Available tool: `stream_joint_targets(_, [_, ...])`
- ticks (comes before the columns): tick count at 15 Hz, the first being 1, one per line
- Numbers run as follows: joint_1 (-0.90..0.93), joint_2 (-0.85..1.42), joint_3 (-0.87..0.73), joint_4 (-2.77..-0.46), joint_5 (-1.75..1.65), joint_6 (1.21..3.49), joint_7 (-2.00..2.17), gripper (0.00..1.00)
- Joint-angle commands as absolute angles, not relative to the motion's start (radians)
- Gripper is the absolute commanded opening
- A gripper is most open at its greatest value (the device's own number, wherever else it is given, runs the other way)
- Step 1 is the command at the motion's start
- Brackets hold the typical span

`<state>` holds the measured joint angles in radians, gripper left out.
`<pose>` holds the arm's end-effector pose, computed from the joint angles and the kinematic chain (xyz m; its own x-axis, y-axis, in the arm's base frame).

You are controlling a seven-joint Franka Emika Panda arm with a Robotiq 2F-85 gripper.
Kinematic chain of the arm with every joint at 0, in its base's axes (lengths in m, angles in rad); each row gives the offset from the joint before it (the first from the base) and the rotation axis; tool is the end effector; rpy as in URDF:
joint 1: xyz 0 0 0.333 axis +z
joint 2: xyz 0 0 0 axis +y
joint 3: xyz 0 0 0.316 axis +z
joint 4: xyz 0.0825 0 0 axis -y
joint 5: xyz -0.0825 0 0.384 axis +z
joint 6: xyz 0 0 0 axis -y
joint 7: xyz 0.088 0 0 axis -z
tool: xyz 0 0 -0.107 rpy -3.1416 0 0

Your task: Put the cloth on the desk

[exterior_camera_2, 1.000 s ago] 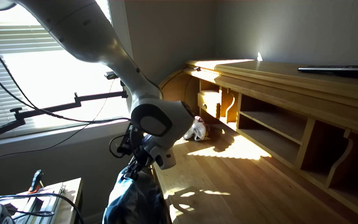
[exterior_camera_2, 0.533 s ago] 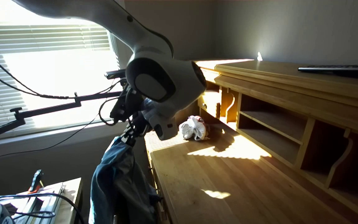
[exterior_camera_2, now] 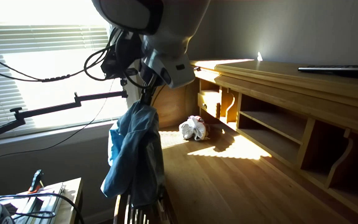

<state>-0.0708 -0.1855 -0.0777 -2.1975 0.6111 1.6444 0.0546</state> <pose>0.4600 -0.0118 0.4549 0.8908 -0.2140 -0.4009 -0.4109 -0.7562 -0.5092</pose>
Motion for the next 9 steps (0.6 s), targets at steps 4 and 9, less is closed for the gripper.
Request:
stream_joint_targets(4, [-0.096, -0.263, -0.11, -2.156, 0.709, 1.86, 0.068, 0.0])
stream_joint_targets(9, [-0.115, -0.326, -0.117, -2.177, 0.717, 2.077, 0.135, 0.0])
